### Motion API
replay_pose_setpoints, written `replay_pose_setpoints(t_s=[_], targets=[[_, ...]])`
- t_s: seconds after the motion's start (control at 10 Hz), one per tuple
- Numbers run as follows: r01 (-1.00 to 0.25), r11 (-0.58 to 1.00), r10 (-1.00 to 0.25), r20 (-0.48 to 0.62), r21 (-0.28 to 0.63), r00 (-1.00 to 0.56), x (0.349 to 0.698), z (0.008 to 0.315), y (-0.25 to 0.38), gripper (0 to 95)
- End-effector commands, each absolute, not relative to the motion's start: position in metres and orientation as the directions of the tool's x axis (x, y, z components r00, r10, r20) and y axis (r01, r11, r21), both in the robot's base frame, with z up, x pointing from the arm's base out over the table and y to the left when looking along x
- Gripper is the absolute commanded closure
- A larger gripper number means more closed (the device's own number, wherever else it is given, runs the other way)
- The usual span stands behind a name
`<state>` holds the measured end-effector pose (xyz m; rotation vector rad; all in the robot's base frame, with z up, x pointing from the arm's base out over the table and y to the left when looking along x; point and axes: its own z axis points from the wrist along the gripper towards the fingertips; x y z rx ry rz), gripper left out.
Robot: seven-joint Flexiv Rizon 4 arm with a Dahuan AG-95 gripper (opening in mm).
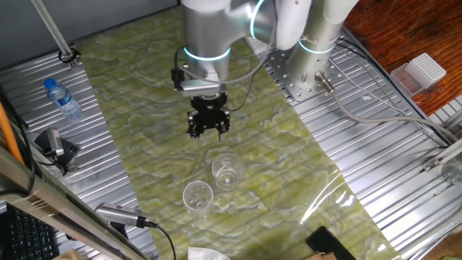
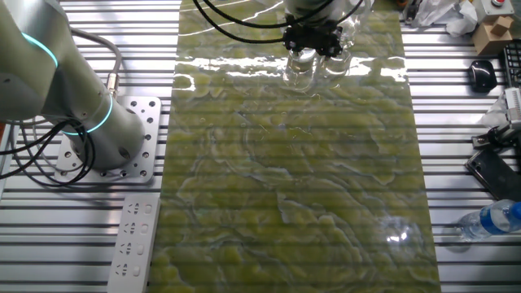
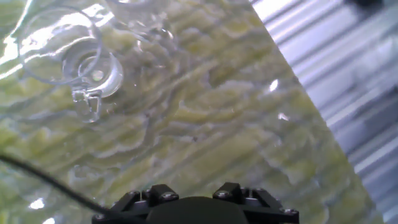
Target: Pour the water from one cup into another empty cup
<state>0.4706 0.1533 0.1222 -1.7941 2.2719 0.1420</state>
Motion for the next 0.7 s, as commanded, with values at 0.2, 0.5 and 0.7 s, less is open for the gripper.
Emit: replay_pose_setpoints(t_s=[0.2,0.5,0.7], targets=[[-0.973,0.225,-0.949,-0.238,-0.058,-0.206,0.463,0.121,0.157,38.0],[-0.968,0.244,-0.945,-0.238,-0.055,-0.225,0.451,0.117,0.166,38.0],[-0.968,0.242,-0.946,-0.235,-0.061,-0.222,0.45,0.116,0.172,38.0]])
